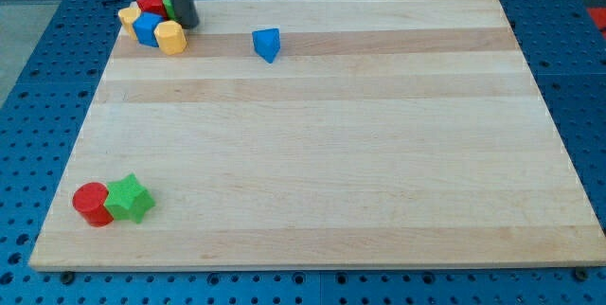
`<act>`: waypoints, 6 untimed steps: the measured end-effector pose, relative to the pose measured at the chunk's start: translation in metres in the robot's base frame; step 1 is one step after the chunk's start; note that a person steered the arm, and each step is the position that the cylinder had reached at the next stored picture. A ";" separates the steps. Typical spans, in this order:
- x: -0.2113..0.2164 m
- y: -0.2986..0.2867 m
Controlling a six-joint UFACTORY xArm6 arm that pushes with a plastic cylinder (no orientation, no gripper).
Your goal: Move your arm towards the yellow hexagon
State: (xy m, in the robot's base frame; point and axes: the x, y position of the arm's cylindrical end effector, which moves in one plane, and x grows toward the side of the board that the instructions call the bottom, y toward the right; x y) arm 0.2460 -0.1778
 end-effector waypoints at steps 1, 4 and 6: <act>0.002 0.049; 0.077 0.040; 0.079 -0.028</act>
